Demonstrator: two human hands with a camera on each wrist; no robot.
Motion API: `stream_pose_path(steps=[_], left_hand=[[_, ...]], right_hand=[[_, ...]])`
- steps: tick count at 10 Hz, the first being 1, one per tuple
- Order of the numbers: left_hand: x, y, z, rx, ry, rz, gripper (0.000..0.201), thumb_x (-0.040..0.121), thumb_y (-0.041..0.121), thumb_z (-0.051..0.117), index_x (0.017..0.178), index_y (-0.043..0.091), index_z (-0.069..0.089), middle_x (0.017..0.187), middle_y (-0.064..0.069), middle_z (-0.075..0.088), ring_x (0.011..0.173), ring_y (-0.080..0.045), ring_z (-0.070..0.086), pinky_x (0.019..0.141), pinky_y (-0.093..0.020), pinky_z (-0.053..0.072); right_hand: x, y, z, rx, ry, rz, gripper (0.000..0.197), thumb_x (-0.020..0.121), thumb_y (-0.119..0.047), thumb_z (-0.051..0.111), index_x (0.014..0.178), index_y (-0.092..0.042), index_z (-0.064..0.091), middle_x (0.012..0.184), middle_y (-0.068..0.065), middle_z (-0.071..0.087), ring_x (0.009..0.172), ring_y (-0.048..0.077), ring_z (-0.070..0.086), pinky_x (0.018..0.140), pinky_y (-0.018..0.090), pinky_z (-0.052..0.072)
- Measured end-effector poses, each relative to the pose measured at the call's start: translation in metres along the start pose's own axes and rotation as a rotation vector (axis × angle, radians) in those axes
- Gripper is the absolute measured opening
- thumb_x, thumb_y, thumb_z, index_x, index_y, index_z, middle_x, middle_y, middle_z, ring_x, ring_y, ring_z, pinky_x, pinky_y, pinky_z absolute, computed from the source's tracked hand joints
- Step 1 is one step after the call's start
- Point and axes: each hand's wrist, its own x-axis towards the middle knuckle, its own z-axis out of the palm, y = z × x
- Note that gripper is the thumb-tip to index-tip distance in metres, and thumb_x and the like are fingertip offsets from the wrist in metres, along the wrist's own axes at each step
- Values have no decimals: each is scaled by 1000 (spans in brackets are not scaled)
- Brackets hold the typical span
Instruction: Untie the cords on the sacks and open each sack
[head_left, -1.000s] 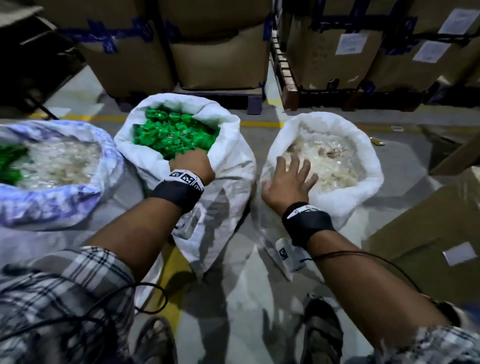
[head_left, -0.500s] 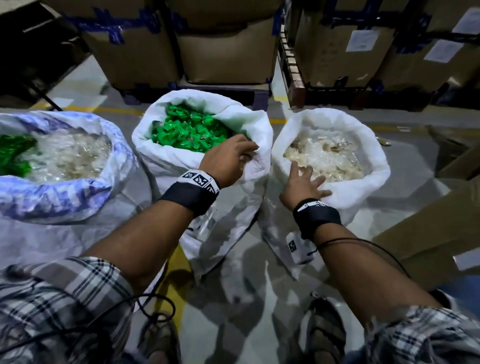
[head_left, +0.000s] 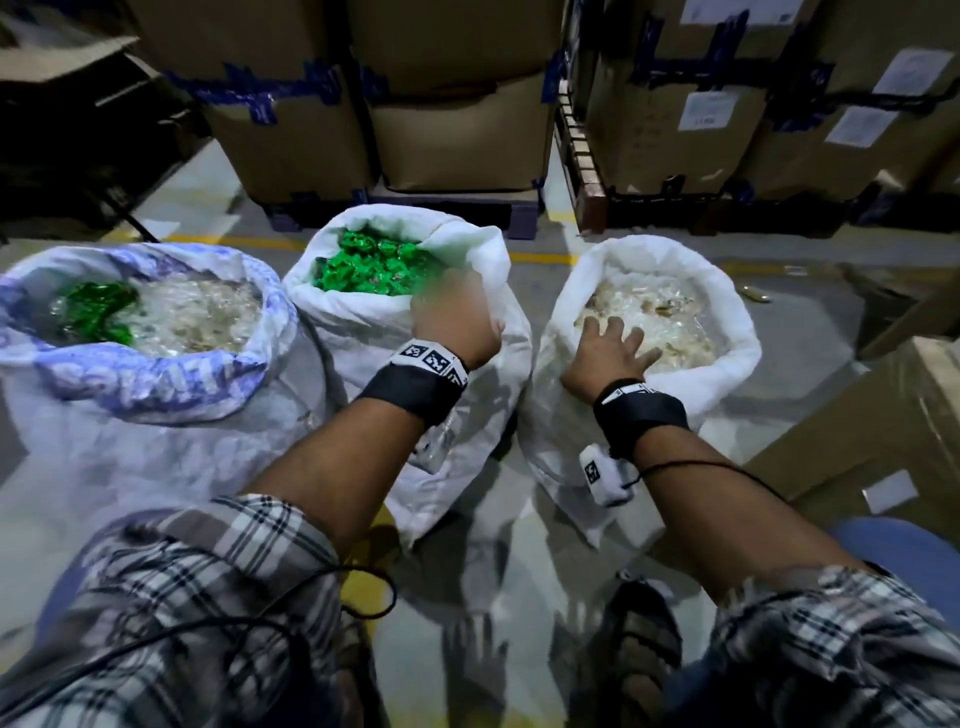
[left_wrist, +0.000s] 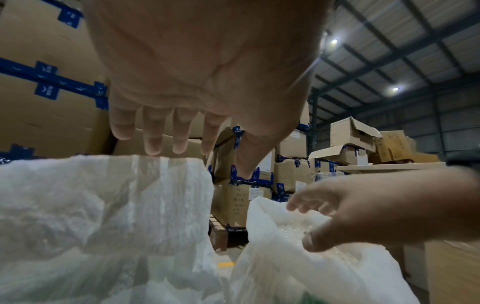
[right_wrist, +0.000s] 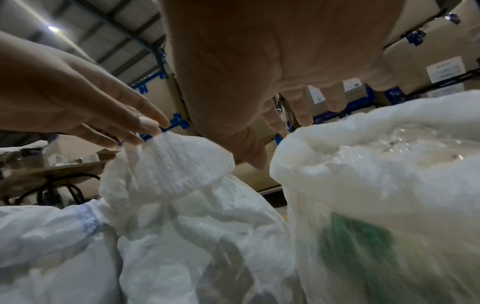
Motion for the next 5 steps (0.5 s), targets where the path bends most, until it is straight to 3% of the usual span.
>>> stream_pose_path(steps=[3, 5], left_hand=[[-28, 14, -62, -18, -15, 2, 56, 90, 46, 62, 136, 16, 48, 139, -15, 49, 128, -39, 50, 108, -51, 40], [24, 6, -75, -10, 24, 18, 56, 90, 47, 61, 137, 17, 49, 136, -14, 56, 125, -38, 53, 104, -46, 42]], right_hand=[[-49, -36, -72, 42, 118, -225, 58, 82, -25, 54, 138, -15, 41, 148, 16, 31, 140, 43, 21, 113, 63, 18], [-9, -63, -100, 40, 222, -302, 58, 86, -32, 55, 139, -15, 39, 150, 15, 32, 145, 41, 18, 115, 62, 18]])
